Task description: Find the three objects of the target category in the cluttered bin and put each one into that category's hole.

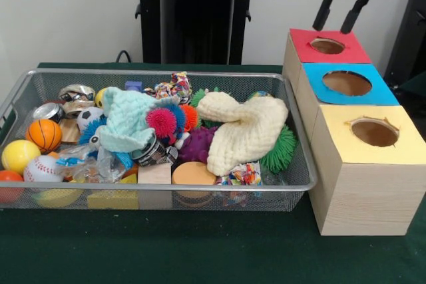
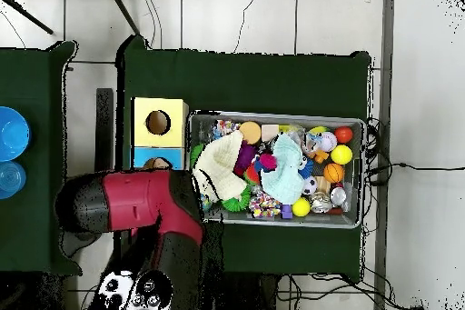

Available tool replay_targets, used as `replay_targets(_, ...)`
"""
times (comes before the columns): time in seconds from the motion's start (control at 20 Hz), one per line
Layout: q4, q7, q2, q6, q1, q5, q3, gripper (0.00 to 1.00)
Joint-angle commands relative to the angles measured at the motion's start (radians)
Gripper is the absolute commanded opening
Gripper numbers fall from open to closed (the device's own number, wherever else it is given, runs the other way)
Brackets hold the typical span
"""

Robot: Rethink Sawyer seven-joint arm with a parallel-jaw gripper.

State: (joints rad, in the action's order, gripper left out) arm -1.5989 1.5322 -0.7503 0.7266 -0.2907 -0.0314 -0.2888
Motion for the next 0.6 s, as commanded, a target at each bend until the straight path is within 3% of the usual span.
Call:
replay_targets(0.05,-0.131,0.054,0.022,-0.144,0.128,-0.042,0.089,1.00)
replay_targets(0.6,-0.151,-0.022,0.000,-0.128,0.237,-0.062,0.165,1.00)
